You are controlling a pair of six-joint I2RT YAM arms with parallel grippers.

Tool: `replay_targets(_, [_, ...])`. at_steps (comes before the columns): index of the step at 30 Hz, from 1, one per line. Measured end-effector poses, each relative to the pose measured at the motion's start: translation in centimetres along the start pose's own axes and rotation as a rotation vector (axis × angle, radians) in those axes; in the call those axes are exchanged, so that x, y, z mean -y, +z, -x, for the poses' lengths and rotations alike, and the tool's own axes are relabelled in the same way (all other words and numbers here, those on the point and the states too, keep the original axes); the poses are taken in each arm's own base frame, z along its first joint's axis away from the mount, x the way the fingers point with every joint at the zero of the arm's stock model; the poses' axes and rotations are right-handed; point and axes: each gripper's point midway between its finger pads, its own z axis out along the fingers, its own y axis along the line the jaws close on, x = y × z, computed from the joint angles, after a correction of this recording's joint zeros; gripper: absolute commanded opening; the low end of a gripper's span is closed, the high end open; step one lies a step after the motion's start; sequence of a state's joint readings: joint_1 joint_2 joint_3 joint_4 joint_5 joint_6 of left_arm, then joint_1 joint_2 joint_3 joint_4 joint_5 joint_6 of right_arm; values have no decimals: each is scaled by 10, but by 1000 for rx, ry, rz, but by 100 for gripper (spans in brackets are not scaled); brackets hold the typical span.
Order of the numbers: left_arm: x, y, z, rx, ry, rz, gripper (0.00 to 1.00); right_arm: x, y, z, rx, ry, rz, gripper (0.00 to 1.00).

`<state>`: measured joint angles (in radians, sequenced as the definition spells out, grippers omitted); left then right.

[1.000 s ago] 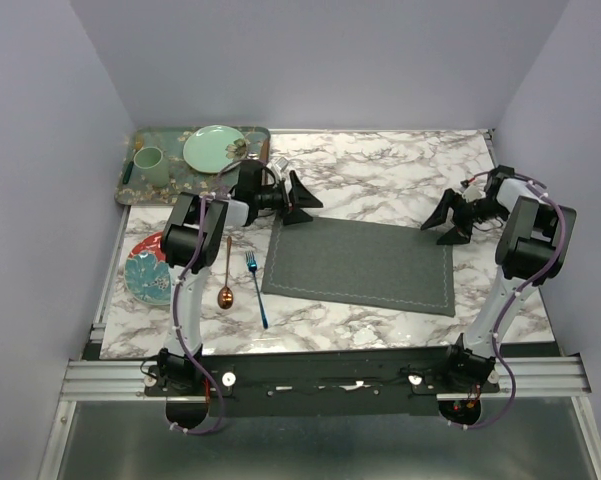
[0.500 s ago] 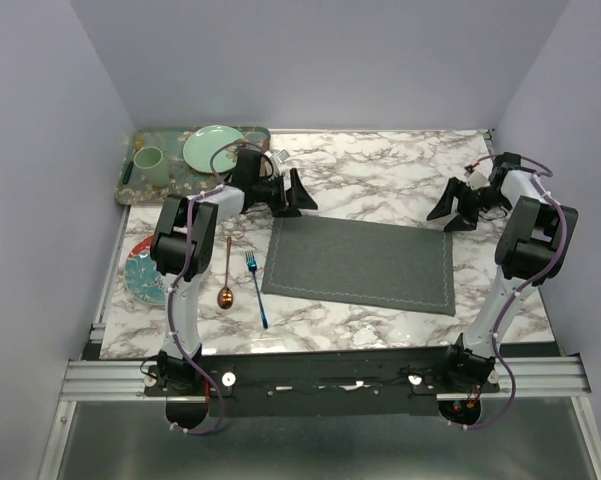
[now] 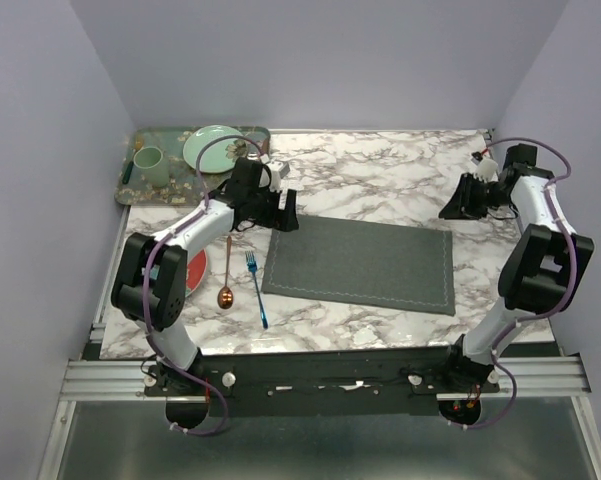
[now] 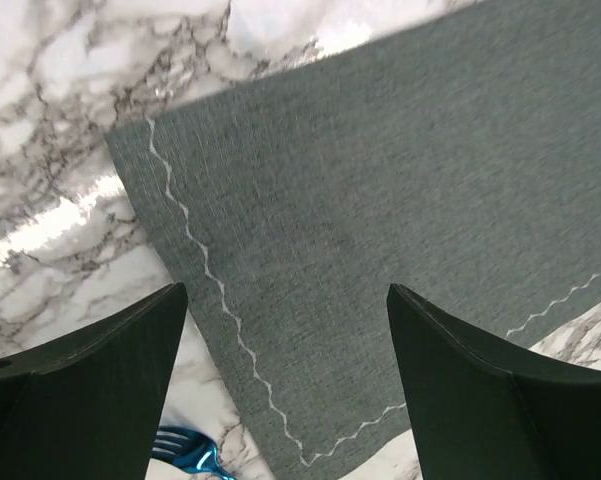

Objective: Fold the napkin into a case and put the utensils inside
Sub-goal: Smooth out the rectangle-folded napkin at the center of the board.

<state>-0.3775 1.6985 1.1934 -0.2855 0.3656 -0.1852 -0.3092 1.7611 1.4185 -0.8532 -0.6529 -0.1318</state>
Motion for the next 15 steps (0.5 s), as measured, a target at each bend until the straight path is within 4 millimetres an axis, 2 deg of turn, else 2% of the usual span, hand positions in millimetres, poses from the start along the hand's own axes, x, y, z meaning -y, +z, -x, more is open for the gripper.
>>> replay_targets(2, [-4,5,-17,-50,-4,14,86,7,12,-4,-27,25,5,30])
replay_targets(6, [10,19,-29,-98,26,-1,86,28,40,-14,-85,88,-19,26])
replay_targets(10, [19,35,-28,-113,48,-9,84,48,53,-18,-107,102,-87,24])
replay_targets(15, [10,57,-16,-104,33,15,80,70,62,-23,-132,99,-175,22])
